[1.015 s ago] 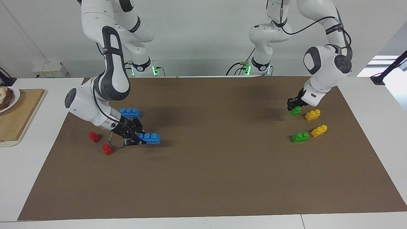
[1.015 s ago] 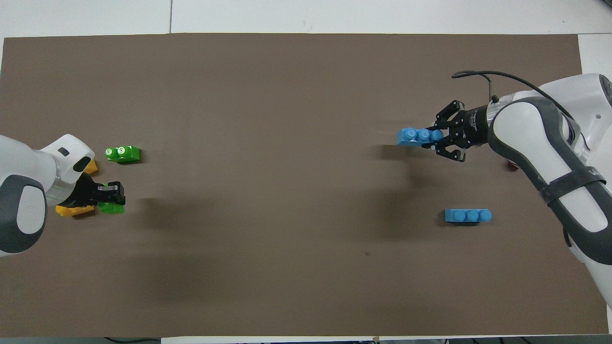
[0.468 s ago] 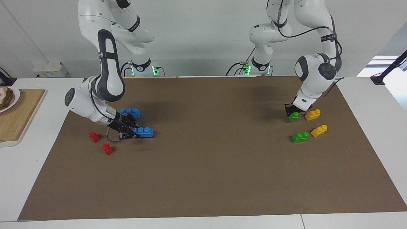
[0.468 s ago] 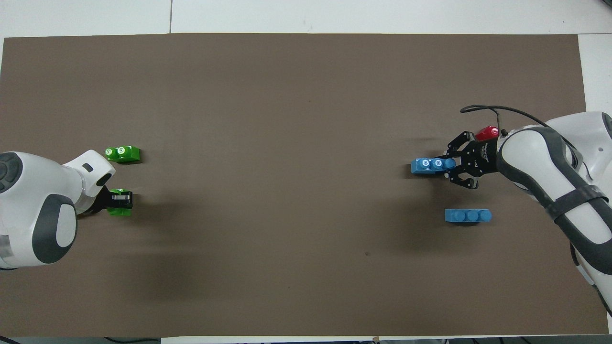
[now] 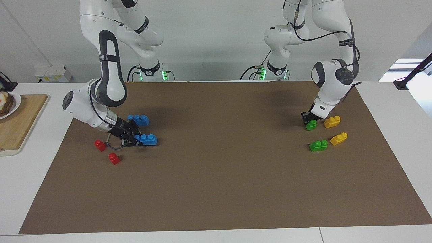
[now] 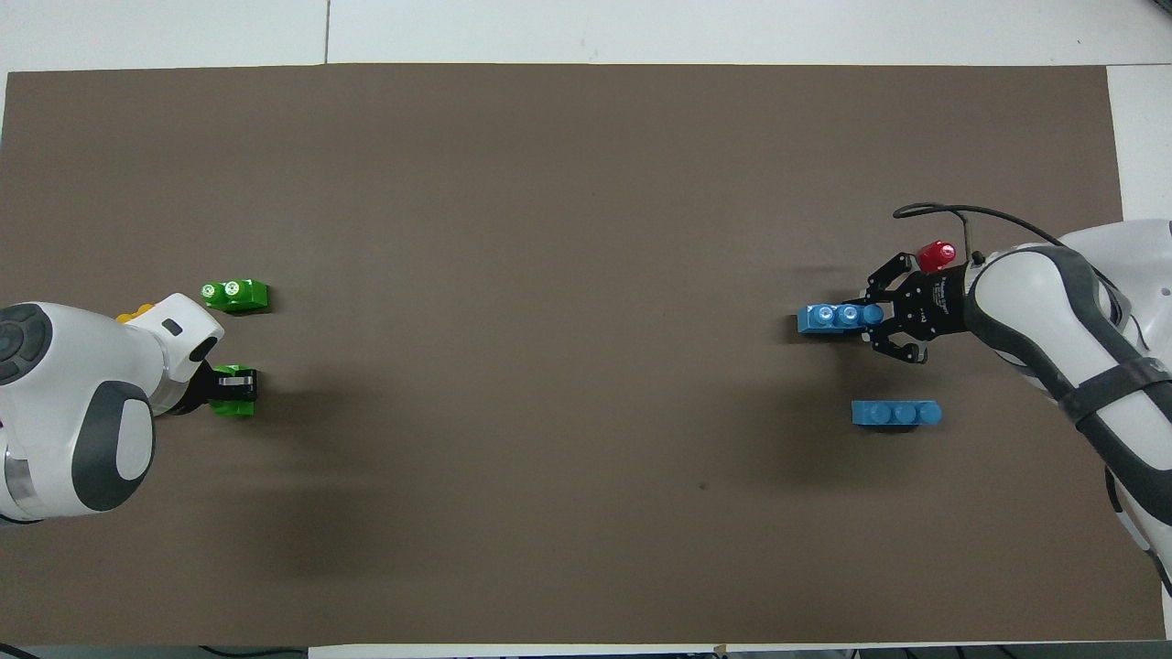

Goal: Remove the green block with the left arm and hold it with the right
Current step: 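Lower and release the green piece while the right gripper releases blue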

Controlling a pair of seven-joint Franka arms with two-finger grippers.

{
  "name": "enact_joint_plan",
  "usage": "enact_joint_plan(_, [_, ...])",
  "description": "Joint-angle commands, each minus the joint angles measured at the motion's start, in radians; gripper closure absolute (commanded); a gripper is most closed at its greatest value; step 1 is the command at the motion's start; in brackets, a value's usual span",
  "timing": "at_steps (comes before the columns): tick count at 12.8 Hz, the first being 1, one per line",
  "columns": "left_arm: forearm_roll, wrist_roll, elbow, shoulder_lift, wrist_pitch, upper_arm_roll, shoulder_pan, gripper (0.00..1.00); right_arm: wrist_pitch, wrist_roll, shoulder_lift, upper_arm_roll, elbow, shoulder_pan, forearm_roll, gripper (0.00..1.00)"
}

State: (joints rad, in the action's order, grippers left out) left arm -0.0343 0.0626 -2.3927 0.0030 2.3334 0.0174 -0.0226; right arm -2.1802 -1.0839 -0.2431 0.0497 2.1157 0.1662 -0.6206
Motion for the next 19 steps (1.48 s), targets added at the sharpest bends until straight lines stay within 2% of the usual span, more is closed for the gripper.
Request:
enact_joint_plan(1, [-0.003, 0.037, -0.022, 0.002, 0.041, -0.011, -0.019, 1.00, -0.013, 0.021, 0.031, 0.016, 0.041, 0.016, 0.010, 1.00])
enact_joint_plan(3, [0.013, 0.060, -0.031, 0.006, 0.060, -0.011, -0.019, 1.00, -0.018, 0.030, 0.038, 0.016, 0.053, 0.016, 0.010, 1.00])
enact_joint_plan(4, [0.016, 0.060, -0.031, 0.006, 0.060, -0.011, -0.019, 0.80, -0.029, 0.047, 0.039, 0.016, 0.062, 0.016, 0.010, 1.00])
enact_joint_plan(5, [0.016, 0.060, -0.031, 0.008, 0.060, -0.011, -0.017, 0.45, -0.053, 0.058, 0.041, 0.016, 0.075, 0.016, 0.010, 1.00])
enact_joint_plan(6, [0.016, 0.062, -0.029, 0.008, 0.057, -0.011, -0.017, 0.37, -0.062, 0.065, 0.044, 0.016, 0.082, 0.016, 0.010, 1.00])
enact_joint_plan(7, [0.017, 0.065, -0.029, 0.008, 0.057, -0.011, -0.016, 0.14, -0.064, 0.081, 0.044, 0.016, 0.084, 0.016, 0.010, 1.00])
enact_joint_plan(8, [0.017, 0.065, -0.025, 0.011, 0.054, -0.011, -0.014, 0.00, -0.064, 0.088, 0.044, 0.016, 0.084, 0.013, 0.010, 0.86])
enact_joint_plan(9, [0.016, 0.069, -0.017, 0.012, 0.047, -0.013, -0.014, 0.00, -0.064, 0.090, 0.044, 0.016, 0.083, 0.007, 0.012, 0.62])
enact_joint_plan(10, [0.017, 0.075, -0.004, 0.011, 0.040, -0.013, -0.008, 0.00, -0.066, 0.087, 0.044, 0.016, 0.079, 0.001, 0.013, 0.29])
enact_joint_plan(11, [0.017, 0.075, 0.025, 0.006, 0.006, -0.013, -0.005, 0.00, -0.066, 0.084, 0.042, 0.016, 0.075, -0.016, 0.013, 0.20])
enact_joint_plan(14, [0.017, 0.075, 0.183, -0.012, -0.216, -0.014, 0.001, 0.00, -0.040, 0.068, 0.045, 0.016, 0.043, -0.017, 0.013, 0.08])
enact_joint_plan(17, [0.017, 0.074, 0.308, -0.031, -0.388, -0.013, 0.000, 0.00, 0.042, 0.016, 0.045, 0.015, -0.045, -0.011, 0.018, 0.08])
enact_joint_plan(19, [0.017, 0.072, 0.326, -0.089, -0.425, -0.013, -0.010, 0.00, 0.100, -0.022, 0.053, 0.013, -0.107, -0.007, 0.067, 0.08])
